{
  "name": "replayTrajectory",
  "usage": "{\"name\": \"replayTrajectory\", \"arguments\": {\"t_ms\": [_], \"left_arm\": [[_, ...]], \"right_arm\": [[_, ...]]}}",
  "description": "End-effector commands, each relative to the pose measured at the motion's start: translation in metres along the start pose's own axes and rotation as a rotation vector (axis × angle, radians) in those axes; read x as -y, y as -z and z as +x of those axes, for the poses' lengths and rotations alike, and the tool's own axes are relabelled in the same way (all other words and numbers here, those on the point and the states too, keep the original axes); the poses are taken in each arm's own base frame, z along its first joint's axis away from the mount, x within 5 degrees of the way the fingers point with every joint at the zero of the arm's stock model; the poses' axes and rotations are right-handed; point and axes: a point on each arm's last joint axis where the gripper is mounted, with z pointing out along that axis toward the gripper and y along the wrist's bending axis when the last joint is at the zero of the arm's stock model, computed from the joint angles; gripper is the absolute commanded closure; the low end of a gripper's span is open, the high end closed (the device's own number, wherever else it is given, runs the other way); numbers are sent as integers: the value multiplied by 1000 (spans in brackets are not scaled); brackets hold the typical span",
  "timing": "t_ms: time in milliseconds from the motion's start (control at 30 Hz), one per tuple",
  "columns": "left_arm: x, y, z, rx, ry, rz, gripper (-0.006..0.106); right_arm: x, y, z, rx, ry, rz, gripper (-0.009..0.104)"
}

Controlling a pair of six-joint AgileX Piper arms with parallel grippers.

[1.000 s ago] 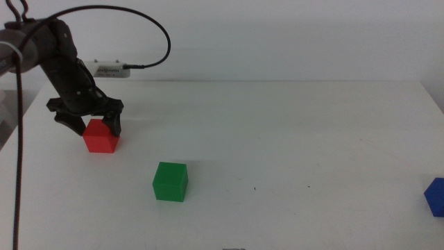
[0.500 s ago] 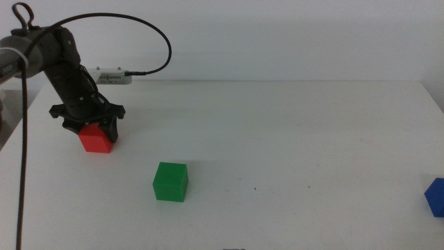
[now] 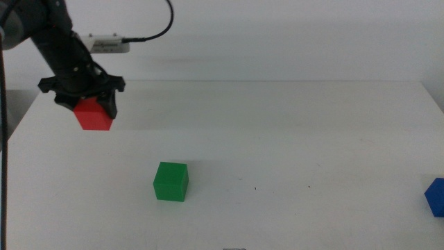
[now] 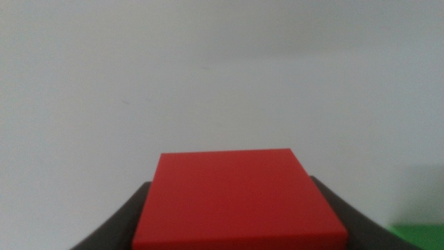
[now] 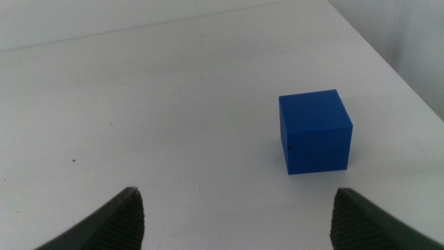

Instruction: Stack red cubes first, then green, then blue cubes in a specific spot.

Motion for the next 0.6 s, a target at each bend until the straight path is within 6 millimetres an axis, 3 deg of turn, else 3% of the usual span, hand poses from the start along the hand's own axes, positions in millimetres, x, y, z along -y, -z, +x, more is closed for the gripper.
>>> {"name": "replayTrajectory", "arguments": {"t_ms": [0, 233, 433, 567], "left_arm": [[27, 49, 16, 8, -3, 12, 82], [101, 72, 47, 15, 74, 49, 82], [165, 69, 64, 8, 24, 61, 82], [197, 62, 70, 37, 46, 92, 82]], "right_arm": [[-1, 2, -7, 78, 27, -11, 21], [-1, 2, -7, 78, 27, -11, 21], [-1, 2, -7, 78, 27, -11, 21], [-1, 2, -7, 78, 27, -11, 21]]}}
